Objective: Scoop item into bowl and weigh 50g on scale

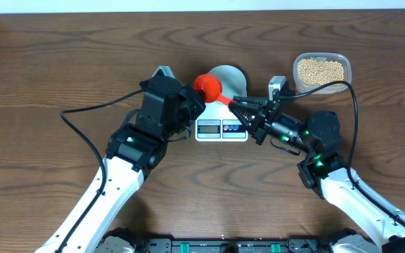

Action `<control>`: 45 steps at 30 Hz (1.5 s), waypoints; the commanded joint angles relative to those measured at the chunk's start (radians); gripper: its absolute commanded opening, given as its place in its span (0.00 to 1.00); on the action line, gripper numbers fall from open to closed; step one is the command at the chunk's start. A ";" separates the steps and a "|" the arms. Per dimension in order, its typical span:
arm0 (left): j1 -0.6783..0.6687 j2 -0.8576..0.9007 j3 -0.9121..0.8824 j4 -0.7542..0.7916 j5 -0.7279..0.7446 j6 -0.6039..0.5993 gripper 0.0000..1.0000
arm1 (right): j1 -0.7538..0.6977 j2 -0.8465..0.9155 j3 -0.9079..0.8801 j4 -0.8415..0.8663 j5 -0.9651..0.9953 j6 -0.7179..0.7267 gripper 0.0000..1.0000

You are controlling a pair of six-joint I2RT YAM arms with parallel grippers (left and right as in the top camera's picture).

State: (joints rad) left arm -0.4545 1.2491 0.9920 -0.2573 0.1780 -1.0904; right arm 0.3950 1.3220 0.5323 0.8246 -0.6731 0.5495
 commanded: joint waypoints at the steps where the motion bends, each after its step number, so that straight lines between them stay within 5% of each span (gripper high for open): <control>1: -0.003 -0.003 0.029 0.001 0.002 0.025 0.07 | 0.006 0.003 0.014 0.003 0.008 0.013 0.17; 13: -0.003 -0.003 0.029 -0.018 0.002 0.025 0.07 | 0.006 0.003 0.014 0.038 -0.023 0.016 0.01; 26: -0.002 -0.003 0.029 -0.018 -0.010 0.024 0.08 | 0.000 0.003 0.014 -0.005 0.020 -0.009 0.01; 33: 0.000 -0.003 0.029 -0.008 -0.013 0.024 0.29 | -0.018 0.003 0.014 -0.096 0.130 -0.044 0.01; 37: 0.000 -0.003 0.029 -0.008 -0.013 0.030 0.32 | -0.019 0.003 0.014 -0.095 0.191 -0.082 0.01; 45: 0.000 -0.003 0.029 0.005 -0.040 0.314 0.52 | -0.103 0.002 0.018 -0.096 0.190 -0.182 0.01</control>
State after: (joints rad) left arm -0.4545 1.2491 0.9920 -0.2565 0.1619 -0.9237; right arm 0.3431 1.3224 0.5339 0.7273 -0.4973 0.4152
